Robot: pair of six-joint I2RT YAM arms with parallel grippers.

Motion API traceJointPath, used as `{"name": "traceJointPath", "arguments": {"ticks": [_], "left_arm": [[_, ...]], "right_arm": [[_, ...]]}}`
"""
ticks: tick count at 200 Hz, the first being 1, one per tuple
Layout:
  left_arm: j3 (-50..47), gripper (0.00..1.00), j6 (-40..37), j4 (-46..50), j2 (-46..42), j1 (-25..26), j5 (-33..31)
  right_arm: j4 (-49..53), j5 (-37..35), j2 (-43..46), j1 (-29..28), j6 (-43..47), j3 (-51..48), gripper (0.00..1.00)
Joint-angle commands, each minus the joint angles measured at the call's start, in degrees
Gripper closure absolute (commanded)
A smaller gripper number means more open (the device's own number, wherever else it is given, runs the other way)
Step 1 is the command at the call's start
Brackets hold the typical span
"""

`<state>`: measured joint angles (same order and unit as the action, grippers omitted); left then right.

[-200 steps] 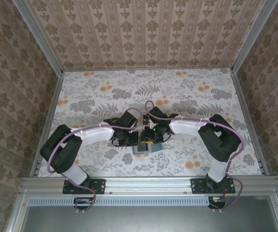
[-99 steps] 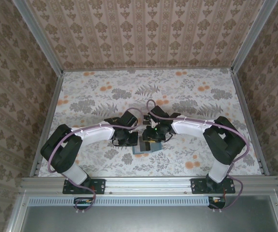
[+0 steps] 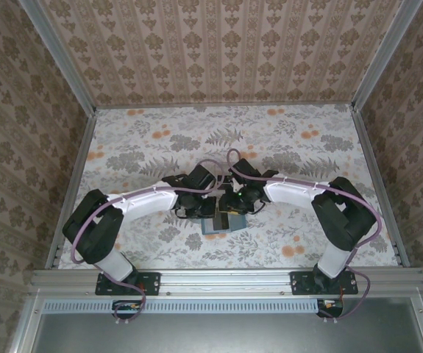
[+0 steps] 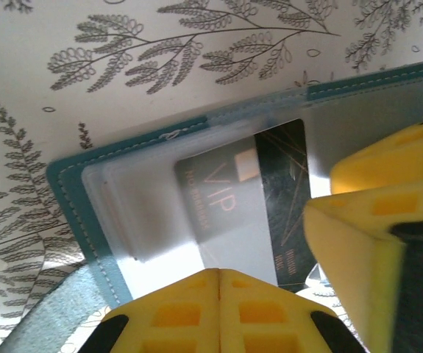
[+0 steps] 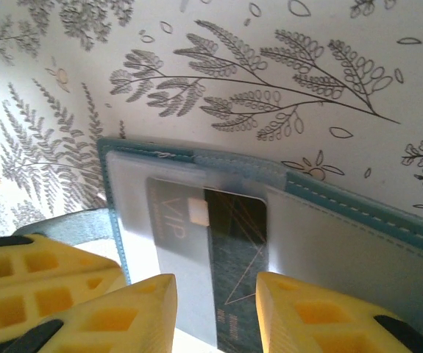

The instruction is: Take the credit cards out of the card holder

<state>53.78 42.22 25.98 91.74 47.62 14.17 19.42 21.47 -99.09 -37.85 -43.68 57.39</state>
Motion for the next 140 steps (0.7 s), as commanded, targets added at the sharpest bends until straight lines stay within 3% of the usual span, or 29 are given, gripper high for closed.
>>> {"name": "traceJointPath", "arguments": {"ticks": [1,82,140], "left_arm": [[0.7,0.92,-0.1,-0.1,1.9,0.3,0.8],[-0.5,0.92,-1.2,1.3,5.0,0.2,-0.1],[-0.6,0.92,-2.3,4.6,6.2,0.2,-1.7]], "right_arm": [[-1.0,1.8,-1.8,0.4,0.6,-1.1,0.64],[-4.4,5.5,-2.8,1.0,0.0,-2.4,0.65],[-6.7,7.4,0.5,1.2,-1.3,-3.9,0.72]]}}
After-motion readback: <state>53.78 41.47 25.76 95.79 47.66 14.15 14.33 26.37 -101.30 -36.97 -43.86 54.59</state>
